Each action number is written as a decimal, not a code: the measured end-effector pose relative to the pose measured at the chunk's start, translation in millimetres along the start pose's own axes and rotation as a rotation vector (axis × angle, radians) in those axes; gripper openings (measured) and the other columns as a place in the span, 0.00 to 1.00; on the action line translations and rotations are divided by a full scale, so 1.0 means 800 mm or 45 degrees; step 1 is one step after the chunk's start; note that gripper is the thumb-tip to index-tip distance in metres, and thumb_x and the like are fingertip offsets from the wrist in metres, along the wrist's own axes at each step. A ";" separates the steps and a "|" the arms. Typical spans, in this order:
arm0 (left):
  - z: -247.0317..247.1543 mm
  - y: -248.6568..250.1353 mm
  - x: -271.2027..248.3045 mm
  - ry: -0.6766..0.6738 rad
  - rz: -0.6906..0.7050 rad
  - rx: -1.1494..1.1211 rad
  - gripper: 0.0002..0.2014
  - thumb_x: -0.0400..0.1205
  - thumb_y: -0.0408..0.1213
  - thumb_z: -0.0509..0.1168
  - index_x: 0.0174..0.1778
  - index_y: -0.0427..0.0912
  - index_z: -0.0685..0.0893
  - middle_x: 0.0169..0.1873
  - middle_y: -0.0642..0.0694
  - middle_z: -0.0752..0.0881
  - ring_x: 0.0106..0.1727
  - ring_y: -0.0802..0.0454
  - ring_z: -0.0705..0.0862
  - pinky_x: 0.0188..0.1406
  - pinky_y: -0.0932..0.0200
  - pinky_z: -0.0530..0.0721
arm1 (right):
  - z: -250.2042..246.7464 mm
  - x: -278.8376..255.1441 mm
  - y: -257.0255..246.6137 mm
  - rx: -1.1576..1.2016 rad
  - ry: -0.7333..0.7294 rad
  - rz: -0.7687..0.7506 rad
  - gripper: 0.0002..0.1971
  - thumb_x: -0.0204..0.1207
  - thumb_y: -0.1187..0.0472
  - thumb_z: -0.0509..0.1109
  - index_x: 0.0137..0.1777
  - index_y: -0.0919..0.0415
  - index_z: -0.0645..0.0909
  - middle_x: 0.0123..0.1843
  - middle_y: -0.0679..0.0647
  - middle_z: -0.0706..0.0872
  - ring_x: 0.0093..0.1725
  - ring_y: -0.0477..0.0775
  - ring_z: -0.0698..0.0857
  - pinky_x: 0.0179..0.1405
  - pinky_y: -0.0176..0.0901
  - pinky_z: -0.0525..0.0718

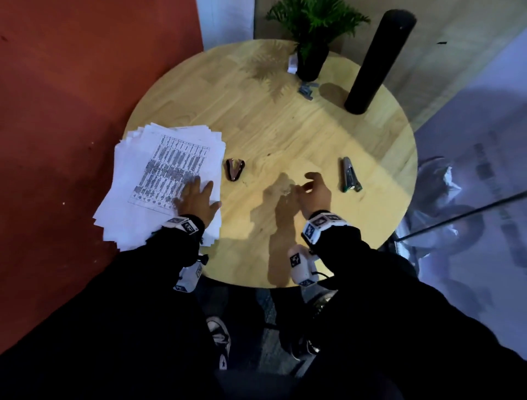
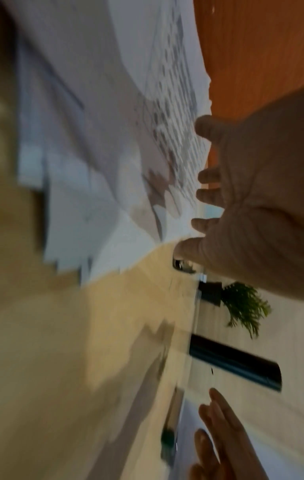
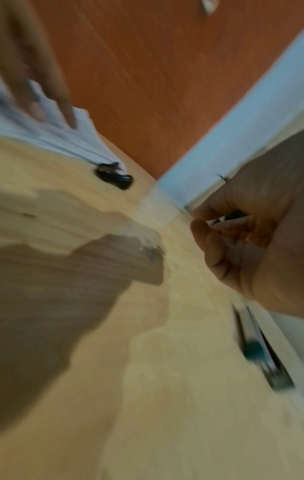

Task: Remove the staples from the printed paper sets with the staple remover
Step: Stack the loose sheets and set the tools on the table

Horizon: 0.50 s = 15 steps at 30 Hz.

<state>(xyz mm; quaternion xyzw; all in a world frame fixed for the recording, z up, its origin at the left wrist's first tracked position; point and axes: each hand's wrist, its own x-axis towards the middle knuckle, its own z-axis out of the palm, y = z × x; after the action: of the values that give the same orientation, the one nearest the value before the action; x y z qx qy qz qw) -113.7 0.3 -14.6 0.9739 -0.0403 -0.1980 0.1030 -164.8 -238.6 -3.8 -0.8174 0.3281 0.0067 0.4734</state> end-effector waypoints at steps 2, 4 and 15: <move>0.000 0.023 -0.022 0.017 0.083 -0.015 0.29 0.85 0.48 0.59 0.81 0.47 0.60 0.84 0.44 0.49 0.84 0.44 0.46 0.77 0.34 0.53 | -0.028 -0.008 0.014 0.196 0.180 0.149 0.15 0.78 0.62 0.67 0.63 0.62 0.75 0.45 0.56 0.83 0.48 0.63 0.86 0.51 0.57 0.84; 0.005 0.045 -0.046 -0.003 0.155 -0.028 0.29 0.85 0.48 0.59 0.81 0.47 0.61 0.84 0.44 0.50 0.84 0.44 0.47 0.78 0.36 0.54 | -0.047 -0.026 0.033 0.392 0.384 0.307 0.10 0.78 0.63 0.66 0.58 0.62 0.76 0.48 0.60 0.84 0.46 0.61 0.84 0.48 0.53 0.83; 0.110 0.157 -0.115 -0.086 0.802 0.087 0.26 0.84 0.48 0.61 0.79 0.50 0.66 0.83 0.45 0.56 0.82 0.43 0.54 0.74 0.42 0.66 | -0.016 -0.166 0.173 0.916 0.716 0.930 0.16 0.85 0.61 0.50 0.63 0.75 0.69 0.62 0.71 0.74 0.60 0.65 0.75 0.54 0.47 0.71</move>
<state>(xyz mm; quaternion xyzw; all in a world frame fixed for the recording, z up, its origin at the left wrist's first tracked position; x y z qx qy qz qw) -238.0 -127.8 -31.9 0.9093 -0.3499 -0.1870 0.1251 -348.0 -224.5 -60.1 -0.4096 0.6835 -0.1595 0.5828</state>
